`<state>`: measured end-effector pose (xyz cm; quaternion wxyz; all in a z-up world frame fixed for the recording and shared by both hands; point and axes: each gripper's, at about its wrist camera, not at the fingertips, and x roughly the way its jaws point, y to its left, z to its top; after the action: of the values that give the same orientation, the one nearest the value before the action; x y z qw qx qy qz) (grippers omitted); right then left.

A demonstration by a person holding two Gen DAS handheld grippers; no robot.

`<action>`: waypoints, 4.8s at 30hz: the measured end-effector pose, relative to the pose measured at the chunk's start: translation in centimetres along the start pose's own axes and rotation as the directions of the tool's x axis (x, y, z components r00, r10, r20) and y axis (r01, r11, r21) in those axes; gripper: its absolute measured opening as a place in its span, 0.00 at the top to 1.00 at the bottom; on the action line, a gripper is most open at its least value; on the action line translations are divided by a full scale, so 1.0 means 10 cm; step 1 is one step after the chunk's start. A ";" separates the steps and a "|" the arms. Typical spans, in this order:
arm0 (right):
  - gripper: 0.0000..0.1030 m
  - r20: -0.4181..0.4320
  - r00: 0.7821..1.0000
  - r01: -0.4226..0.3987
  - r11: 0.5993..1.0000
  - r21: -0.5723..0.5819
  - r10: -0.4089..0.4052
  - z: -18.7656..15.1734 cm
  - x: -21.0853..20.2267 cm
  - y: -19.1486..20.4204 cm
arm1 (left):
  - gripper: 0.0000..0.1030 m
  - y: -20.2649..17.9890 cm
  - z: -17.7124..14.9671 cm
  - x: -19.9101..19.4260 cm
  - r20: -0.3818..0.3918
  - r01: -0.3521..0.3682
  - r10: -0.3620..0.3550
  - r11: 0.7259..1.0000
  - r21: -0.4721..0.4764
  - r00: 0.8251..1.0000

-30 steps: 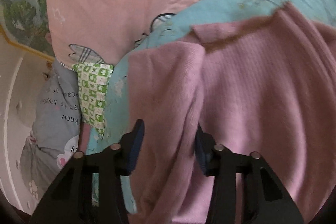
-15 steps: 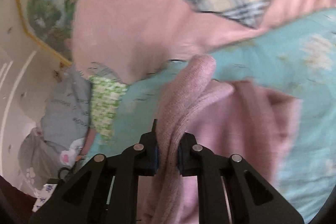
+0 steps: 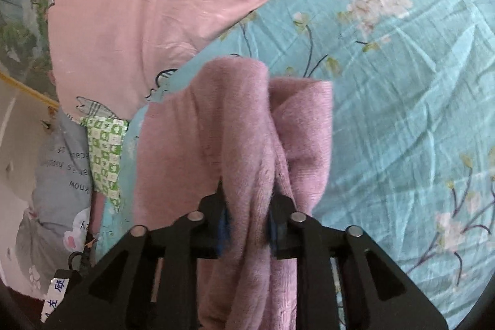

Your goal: Fold small clothes

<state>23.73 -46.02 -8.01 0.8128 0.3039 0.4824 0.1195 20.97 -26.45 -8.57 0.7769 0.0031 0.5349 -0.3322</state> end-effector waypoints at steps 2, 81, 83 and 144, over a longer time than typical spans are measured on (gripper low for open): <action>0.73 0.040 0.998 0.051 0.999 -0.017 -0.050 -0.03 -0.14 0.06 | 0.55 0.00 -0.08 -0.14 0.012 0.015 -0.015 1.000 0.008 1.000; 0.69 0.155 0.985 0.075 0.997 0.029 -0.078 -0.79 -0.72 0.33 | 0.43 1.55 0.00 -0.74 0.043 -0.113 0.135 0.937 -0.330 0.990; 0.69 0.134 0.988 0.067 0.997 0.035 -0.071 -1.06 -0.77 0.36 | 0.43 1.49 -0.17 -0.76 0.038 -0.096 0.116 0.931 -0.352 0.993; 0.46 -0.251 0.953 -0.178 0.984 -0.006 0.171 -1.10 1.64 1.59 | 0.46 3.05 -1.44 -1.50 0.195 0.014 0.145 0.769 -0.640 0.970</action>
<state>24.15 -21.37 -13.88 0.7363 0.3162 0.5503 0.2348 21.82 10.18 -12.95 0.8004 -0.2801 0.5201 -0.1020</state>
